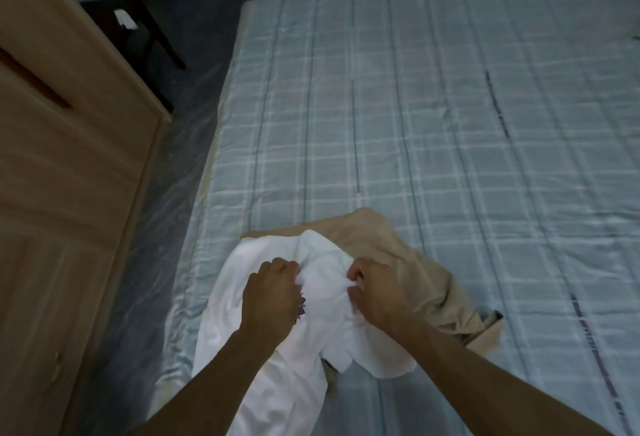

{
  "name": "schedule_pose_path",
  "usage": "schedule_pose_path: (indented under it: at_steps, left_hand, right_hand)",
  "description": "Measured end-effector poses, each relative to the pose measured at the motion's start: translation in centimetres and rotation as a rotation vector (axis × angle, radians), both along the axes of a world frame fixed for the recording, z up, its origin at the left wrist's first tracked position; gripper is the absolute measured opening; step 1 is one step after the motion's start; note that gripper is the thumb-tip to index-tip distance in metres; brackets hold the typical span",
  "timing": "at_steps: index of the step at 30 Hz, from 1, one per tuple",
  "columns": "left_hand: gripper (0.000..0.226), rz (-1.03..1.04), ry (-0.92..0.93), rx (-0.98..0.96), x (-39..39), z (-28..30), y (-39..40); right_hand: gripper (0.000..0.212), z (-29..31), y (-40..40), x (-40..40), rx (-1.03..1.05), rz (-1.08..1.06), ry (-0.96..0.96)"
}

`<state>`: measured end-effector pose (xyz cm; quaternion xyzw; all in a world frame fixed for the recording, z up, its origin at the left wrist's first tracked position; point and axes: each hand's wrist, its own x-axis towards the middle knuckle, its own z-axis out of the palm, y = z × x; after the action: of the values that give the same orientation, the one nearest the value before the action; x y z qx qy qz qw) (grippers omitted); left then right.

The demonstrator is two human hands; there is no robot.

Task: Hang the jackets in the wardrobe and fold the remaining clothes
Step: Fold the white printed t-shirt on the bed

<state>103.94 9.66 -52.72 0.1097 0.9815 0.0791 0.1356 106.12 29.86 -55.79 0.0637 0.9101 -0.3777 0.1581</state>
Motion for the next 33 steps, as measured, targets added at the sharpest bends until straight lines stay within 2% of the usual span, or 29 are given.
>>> schedule_pose_path:
  at_steps: [5, 10, 16, 21, 26, 33]
  left_hand:
    - [0.004, 0.026, 0.109, 0.239, 1.5, 5.6, -0.2]
    - [0.015, 0.015, 0.221, 0.486, 3.3, 12.9, 0.4]
    - [0.013, -0.052, 0.376, 0.593, 6.8, 23.4, 2.0]
    - [0.011, -0.183, 0.453, 0.649, 10.9, 30.4, 4.8]
    - [0.015, -0.303, 0.507, 0.800, 16.7, 34.2, 8.6]
    - [0.011, -0.404, 0.513, 0.961, 23.7, 35.5, 12.8]
  right_hand:
    - [0.022, 6.3, 0.8, 1.5, -0.122, -0.135, 0.269]
    - [0.031, 14.4, 2.5, 3.3, -0.203, -0.185, 0.456]
    - [0.028, 26.9, 4.6, 8.2, -0.126, -0.173, 0.719]
    - [0.027, 35.7, 7.0, 14.6, 0.010, -0.216, 0.851]
    - [0.029, 41.7, 10.1, 22.5, 0.135, -0.294, 0.918]
    - [0.029, 45.2, 12.6, 31.4, 0.205, -0.375, 0.987]
